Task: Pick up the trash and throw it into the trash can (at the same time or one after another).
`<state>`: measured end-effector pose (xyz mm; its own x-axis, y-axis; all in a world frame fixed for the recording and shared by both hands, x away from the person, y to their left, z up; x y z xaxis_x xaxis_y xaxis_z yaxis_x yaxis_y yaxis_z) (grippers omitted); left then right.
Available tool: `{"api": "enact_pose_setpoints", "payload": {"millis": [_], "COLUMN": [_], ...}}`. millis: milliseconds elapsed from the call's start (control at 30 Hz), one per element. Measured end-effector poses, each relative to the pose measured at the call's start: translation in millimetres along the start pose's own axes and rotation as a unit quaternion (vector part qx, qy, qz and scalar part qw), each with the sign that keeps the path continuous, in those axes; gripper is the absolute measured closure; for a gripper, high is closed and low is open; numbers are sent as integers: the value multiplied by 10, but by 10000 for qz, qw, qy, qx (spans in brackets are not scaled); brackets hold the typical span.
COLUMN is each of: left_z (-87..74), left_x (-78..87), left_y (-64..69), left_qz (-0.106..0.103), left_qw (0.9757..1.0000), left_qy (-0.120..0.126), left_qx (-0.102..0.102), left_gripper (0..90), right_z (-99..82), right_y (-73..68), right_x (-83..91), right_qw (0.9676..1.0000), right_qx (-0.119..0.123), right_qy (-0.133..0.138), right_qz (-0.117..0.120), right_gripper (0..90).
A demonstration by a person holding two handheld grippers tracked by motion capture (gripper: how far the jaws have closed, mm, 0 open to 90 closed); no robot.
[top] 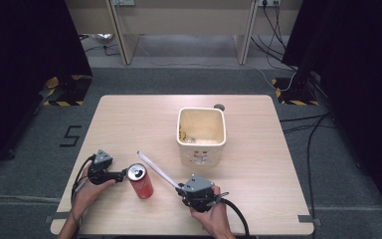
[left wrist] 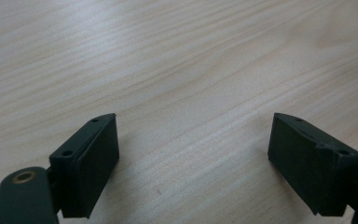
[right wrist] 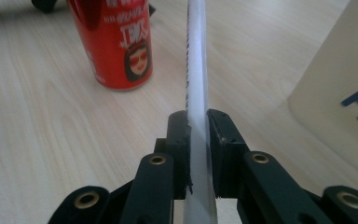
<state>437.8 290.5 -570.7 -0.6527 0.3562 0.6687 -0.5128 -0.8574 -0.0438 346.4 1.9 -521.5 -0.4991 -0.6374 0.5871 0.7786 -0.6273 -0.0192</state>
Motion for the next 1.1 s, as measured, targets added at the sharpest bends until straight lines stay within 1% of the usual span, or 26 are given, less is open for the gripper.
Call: {"api": "enact_pose_setpoints", "payload": {"millis": [167,233,333,400,533,600,667,767,833,900,967,1100], "left_z": [0,0,1,0,1,0,0,0,0,0,0,0], "left_x": [0,0,-2,0,-1,0,0,0,0,0,0,0], "left_y": [0,0,1,0,0,0,0,1,0,1,1,0], "left_qz": [0,0,2,0,-1,0,-1,-1,-1,0,-1,-1], "left_qw": [10000,10000,10000,10000,10000,10000,10000,10000,10000,10000,10000,10000], "left_qy": [1,0,16,-1,6,-1,0,1,0,1,1,1], "left_qx": [0,0,5,2,2,2,2,3,3,4,3,3], "left_gripper": [157,157,157,157,157,157,158,157,157,157,157,157], "right_z": [115,153,222,275,390,445,493,562,604,620,631,637], "right_y": [60,94,138,163,244,308,376,483,575,649,744,909], "right_x": [175,247,367,457,664,770,875,1020,1119,1179,1227,1290], "right_qw": [9999,9997,9994,9992,9985,9979,9972,9960,9951,9948,9945,9941], "right_qx": [60,-18,-46,3,117,113,31,16,35,15,15,-61], "right_qy": [144,205,317,379,464,534,610,683,689,640,582,439], "right_qz": [-67,-91,-86,-119,-282,-352,-422,-572,-710,-789,-872,-995], "right_gripper": [796,796,797,796,796,796,796,796,796,796,796,795]}}
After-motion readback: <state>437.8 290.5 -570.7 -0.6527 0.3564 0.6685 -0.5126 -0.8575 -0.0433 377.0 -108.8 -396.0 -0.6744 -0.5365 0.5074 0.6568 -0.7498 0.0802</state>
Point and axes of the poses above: each handheld gripper's, and its own axes: x roughly backward along the jaws, z roughly out of its top, y roughly to its right, the point moved 7 cm from there along -x, roughly forward along the jaws, and after that the axes turned 5 degrees about -x, right-handed, at the moved point
